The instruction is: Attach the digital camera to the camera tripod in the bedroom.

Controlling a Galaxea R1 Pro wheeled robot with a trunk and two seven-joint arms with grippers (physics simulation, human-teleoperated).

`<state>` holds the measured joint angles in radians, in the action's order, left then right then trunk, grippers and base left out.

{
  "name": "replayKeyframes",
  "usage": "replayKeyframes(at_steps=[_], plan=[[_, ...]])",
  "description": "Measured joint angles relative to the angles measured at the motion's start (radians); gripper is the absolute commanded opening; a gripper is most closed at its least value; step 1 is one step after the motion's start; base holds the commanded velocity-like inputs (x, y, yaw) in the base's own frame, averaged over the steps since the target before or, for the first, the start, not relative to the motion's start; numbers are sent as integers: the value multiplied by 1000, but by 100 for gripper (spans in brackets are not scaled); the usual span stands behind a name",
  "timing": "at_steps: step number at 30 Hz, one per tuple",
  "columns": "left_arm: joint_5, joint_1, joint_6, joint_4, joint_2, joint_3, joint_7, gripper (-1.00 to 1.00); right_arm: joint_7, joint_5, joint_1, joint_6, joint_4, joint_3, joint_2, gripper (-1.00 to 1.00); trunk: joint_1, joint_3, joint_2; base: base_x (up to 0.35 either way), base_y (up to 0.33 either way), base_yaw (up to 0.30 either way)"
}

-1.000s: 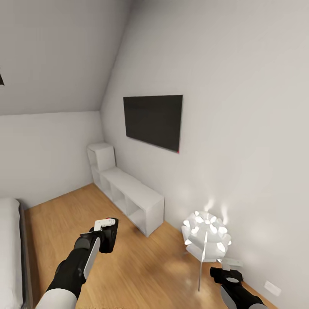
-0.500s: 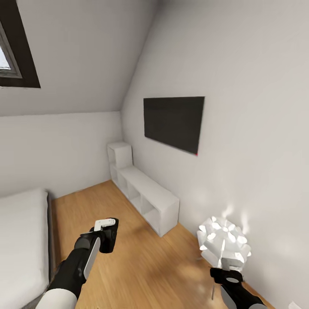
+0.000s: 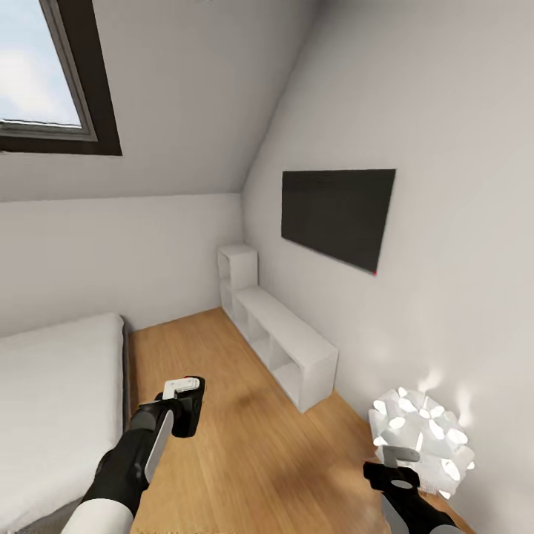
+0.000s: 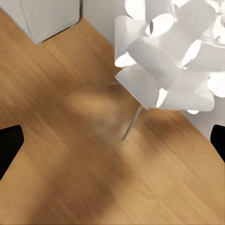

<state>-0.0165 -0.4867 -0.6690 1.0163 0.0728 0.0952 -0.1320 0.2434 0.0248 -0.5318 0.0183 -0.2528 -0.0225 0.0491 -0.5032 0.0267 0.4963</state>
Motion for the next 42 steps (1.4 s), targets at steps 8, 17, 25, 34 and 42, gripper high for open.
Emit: replayKeyframes(at_steps=[8,17,25,34,42], plan=[[0,-1,0,0,1,-1,0,-100,3,0,-1,1,0,0,0,100,30,-23,-55,0,0,282],[0,-1,0,0,1,-2,0,-100,3,0,-1,2,0,0,0,100,54,-42,-97,0,0,282],[1,-1,0,0,1,-2,0,-100,3,0,-1,2,0,0,0,100,54,-42,-97,0,0,282],[4,-1,0,0,3,-3,0,-100,3,0,-1,2,0,0,0,100,54,-42,-97,0,0,265],[6,-1,1,0,3,-3,-1,-100,2,-1,0,2,-1,-1,0,100,54,-42,-97,0,0,75]])
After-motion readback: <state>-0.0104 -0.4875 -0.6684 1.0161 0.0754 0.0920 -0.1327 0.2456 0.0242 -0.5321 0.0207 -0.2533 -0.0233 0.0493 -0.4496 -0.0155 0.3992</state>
